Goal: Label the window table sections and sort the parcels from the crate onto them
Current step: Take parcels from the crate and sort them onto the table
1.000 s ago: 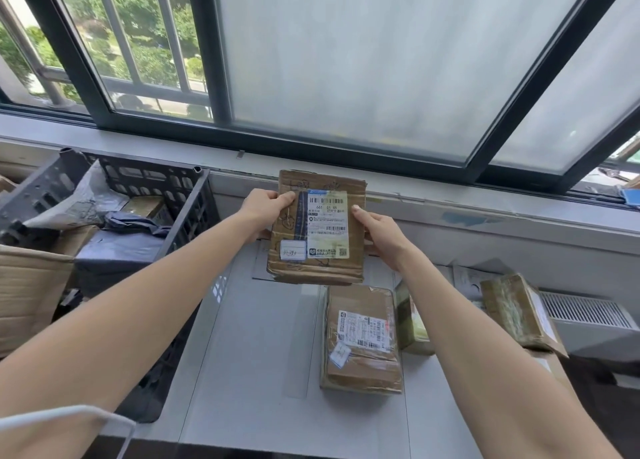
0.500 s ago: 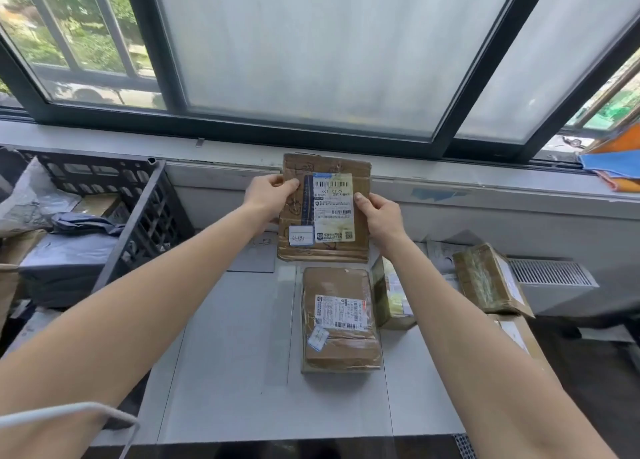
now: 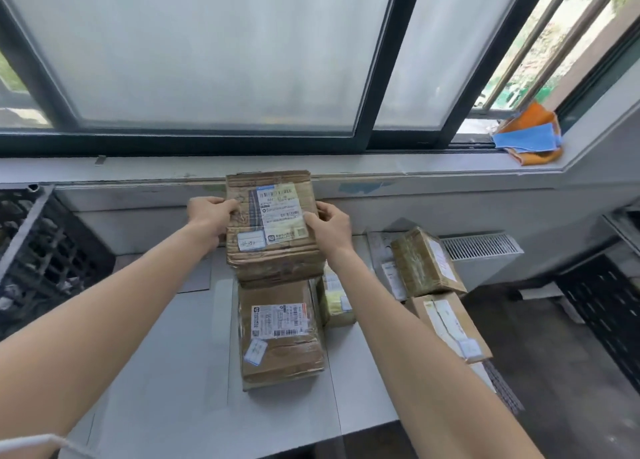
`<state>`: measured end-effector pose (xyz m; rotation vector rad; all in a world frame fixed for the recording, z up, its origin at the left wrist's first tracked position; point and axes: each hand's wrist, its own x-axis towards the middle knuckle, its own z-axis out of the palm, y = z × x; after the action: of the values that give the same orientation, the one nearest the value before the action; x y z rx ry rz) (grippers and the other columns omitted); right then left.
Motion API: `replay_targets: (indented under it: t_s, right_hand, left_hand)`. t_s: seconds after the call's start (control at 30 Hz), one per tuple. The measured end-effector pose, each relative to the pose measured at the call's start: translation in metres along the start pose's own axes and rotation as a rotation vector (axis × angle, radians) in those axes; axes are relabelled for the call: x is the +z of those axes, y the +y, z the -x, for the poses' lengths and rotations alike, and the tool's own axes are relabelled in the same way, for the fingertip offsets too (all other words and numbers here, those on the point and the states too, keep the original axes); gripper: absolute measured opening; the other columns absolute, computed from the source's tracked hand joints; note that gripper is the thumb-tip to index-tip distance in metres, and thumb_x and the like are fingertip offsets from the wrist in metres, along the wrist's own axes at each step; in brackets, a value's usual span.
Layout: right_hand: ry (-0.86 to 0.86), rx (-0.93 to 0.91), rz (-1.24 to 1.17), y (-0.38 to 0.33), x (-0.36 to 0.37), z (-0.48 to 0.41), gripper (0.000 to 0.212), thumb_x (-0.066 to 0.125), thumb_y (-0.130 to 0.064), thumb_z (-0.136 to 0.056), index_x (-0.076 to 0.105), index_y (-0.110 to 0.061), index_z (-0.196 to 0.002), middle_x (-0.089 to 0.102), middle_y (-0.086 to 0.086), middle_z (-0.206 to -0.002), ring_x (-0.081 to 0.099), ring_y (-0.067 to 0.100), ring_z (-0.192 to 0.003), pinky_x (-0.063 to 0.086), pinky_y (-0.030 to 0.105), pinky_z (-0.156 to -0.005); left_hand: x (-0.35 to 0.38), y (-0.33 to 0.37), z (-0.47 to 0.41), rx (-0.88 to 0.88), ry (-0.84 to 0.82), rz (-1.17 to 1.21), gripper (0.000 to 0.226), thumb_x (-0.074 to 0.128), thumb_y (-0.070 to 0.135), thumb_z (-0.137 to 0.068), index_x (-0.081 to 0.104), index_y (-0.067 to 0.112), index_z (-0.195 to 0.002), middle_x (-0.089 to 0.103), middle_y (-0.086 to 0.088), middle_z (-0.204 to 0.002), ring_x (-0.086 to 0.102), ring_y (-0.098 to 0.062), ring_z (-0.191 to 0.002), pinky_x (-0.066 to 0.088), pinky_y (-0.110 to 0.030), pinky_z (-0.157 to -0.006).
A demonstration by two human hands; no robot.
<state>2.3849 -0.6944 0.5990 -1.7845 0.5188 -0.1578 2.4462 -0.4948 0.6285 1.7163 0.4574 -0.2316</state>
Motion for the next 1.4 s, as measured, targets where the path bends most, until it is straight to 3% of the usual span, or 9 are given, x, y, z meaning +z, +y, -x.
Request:
replay_targets:
  t_s: [0.13, 0.23, 0.47, 0.6, 0.87, 1.0, 1.17, 1.3, 1.4]
  right_hand:
    - [0.006, 0.039, -0.023, 0.013, -0.028, -0.004, 0.039, 0.069, -0.018, -0.088, 0.065, -0.009, -0.125, 0.071, 0.005, -0.116, 0.067, 0.021, -0.106, 0.055, 0.044, -0.096]
    - [0.017, 0.059, -0.031, 0.025, -0.053, -0.005, 0.037, 0.068, -0.015, -0.089, 0.064, -0.008, -0.125, 0.071, 0.007, -0.117, 0.067, 0.022, -0.107, 0.055, 0.044, -0.095]
    - [0.000, 0.095, -0.073, 0.052, -0.093, 0.011, 0.032, 0.069, -0.010, -0.089, 0.064, -0.006, -0.121, 0.070, 0.009, -0.113, 0.069, 0.024, -0.103, 0.057, 0.044, -0.092]
    - [0.012, 0.107, -0.070, 0.064, -0.107, 0.036, 0.033, 0.070, -0.009, -0.088, 0.064, -0.004, -0.120, 0.070, 0.011, -0.113, 0.068, 0.025, -0.104, 0.055, 0.045, -0.095]
    - [0.072, 0.104, -0.052, 0.079, -0.136, 0.102, 0.033, 0.070, -0.011, -0.088, 0.066, -0.008, -0.120, 0.072, 0.006, -0.111, 0.068, 0.021, -0.102, 0.056, 0.042, -0.094]
    - [0.095, 0.109, -0.054, 0.092, -0.152, 0.132, 0.033, 0.071, -0.014, -0.087, 0.067, -0.011, -0.120, 0.073, 0.004, -0.109, 0.069, 0.021, -0.101, 0.057, 0.043, -0.092]
    - [0.116, 0.145, -0.010, 0.117, -0.180, 0.162, 0.036, 0.072, -0.017, -0.087, 0.066, -0.012, -0.123, 0.072, 0.001, -0.110, 0.068, 0.020, -0.102, 0.057, 0.040, -0.093]
    - [0.137, 0.165, 0.023, 0.138, -0.199, 0.173, 0.035, 0.071, -0.014, -0.088, 0.067, -0.011, -0.122, 0.070, 0.000, -0.106, 0.066, 0.016, -0.096, 0.056, 0.027, -0.080]
    - [0.148, 0.206, 0.030, 0.150, -0.211, 0.171, 0.031, 0.070, -0.011, -0.088, 0.068, -0.009, -0.119, 0.072, 0.005, -0.111, 0.068, 0.021, -0.101, 0.056, 0.039, -0.092]
  left_hand:
    - [0.027, -0.006, 0.009, -0.038, -0.014, 0.031, 0.013, 0.071, 0.006, -0.085, 0.063, 0.012, -0.077, 0.071, -0.017, -0.092, 0.069, -0.031, -0.091, 0.056, -0.051, -0.088]
    - [0.053, -0.013, 0.023, -0.063, -0.028, 0.060, 0.016, 0.071, 0.004, -0.085, 0.061, 0.013, -0.076, 0.071, -0.020, -0.097, 0.069, -0.033, -0.097, 0.054, -0.053, -0.092]
    - [0.082, -0.036, 0.061, -0.052, -0.062, 0.066, 0.016, 0.067, 0.000, -0.088, 0.063, 0.014, -0.082, 0.069, -0.009, -0.082, 0.069, -0.027, -0.085, 0.057, -0.046, -0.087]
    - [0.082, -0.050, 0.093, -0.062, -0.072, 0.067, 0.010, 0.067, 0.002, -0.089, 0.065, 0.012, -0.091, 0.070, -0.010, -0.081, 0.068, -0.022, -0.070, 0.060, -0.042, -0.070]
    - [0.075, -0.079, 0.155, -0.009, -0.084, 0.019, 0.021, 0.071, 0.007, -0.087, 0.072, 0.007, -0.107, 0.074, -0.012, -0.101, 0.072, -0.026, -0.092, 0.059, -0.047, -0.085]
    - [0.078, -0.096, 0.184, -0.020, -0.140, 0.028, 0.021, 0.066, 0.006, -0.090, 0.070, 0.007, -0.111, 0.073, -0.011, -0.098, 0.071, -0.022, -0.081, 0.060, -0.047, -0.075]
    - [0.090, -0.123, 0.214, -0.056, -0.178, -0.006, 0.024, 0.069, 0.002, -0.087, 0.068, 0.005, -0.111, 0.071, -0.016, -0.107, 0.069, -0.028, -0.092, 0.058, -0.053, -0.084]
    - [0.109, -0.139, 0.228, -0.092, -0.211, -0.022, 0.015, 0.065, 0.001, -0.091, 0.066, 0.011, -0.101, 0.072, -0.013, -0.101, 0.071, -0.025, -0.084, 0.060, -0.043, -0.064]
    - [0.124, -0.145, 0.233, -0.114, -0.217, -0.029, 0.014, 0.062, 0.000, -0.092, 0.063, 0.013, -0.096, 0.071, -0.010, -0.095, 0.071, -0.022, -0.077, 0.059, -0.039, -0.055]
